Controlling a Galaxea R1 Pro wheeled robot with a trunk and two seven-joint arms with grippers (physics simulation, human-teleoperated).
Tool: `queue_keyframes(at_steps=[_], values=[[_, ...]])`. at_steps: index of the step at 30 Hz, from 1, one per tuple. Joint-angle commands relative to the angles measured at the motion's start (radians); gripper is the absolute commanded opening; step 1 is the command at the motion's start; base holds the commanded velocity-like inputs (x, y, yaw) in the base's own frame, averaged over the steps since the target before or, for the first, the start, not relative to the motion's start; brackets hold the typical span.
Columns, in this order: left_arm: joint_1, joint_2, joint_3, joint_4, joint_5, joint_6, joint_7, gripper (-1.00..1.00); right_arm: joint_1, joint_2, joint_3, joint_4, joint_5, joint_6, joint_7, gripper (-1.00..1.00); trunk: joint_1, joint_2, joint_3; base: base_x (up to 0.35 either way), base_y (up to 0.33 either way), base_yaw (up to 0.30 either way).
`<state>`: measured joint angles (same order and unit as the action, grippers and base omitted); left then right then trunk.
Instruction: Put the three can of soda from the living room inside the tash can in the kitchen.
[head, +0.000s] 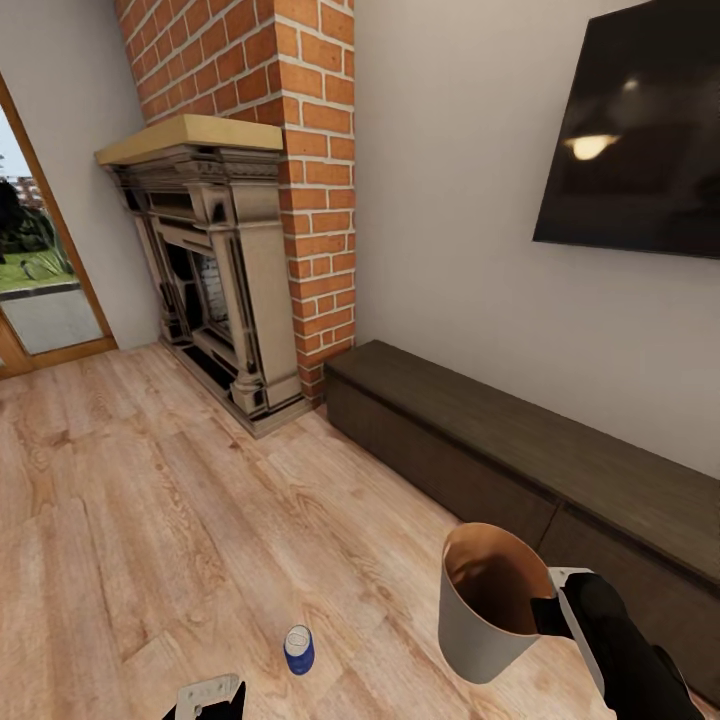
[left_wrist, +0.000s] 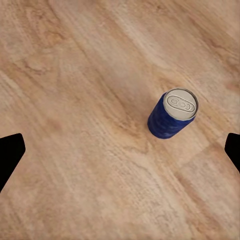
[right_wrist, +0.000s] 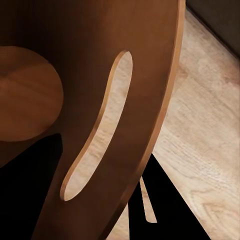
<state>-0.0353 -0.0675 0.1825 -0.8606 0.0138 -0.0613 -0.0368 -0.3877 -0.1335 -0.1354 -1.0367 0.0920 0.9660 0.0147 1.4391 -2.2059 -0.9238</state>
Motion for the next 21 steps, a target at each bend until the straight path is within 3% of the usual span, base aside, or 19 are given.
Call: queue_keyframes(at_steps=[1,21], values=[[0.000,0.000,0.000,0.000,0.000,0.000,0.000,1.00,0.000,0.000,0.000,0.000,-0.009,-0.001,0.007,-1.00,0.000,0.000,0.000,0.000,0.000,0.000],[0.000,0.015,0.000,0.000,0.000,0.000,0.000,1.00,0.000,0.000,0.000,0.000,-0.009,-0.001,0.005,-1.00,0.000,0.000,-0.003,0.000,0.000,0.028]])
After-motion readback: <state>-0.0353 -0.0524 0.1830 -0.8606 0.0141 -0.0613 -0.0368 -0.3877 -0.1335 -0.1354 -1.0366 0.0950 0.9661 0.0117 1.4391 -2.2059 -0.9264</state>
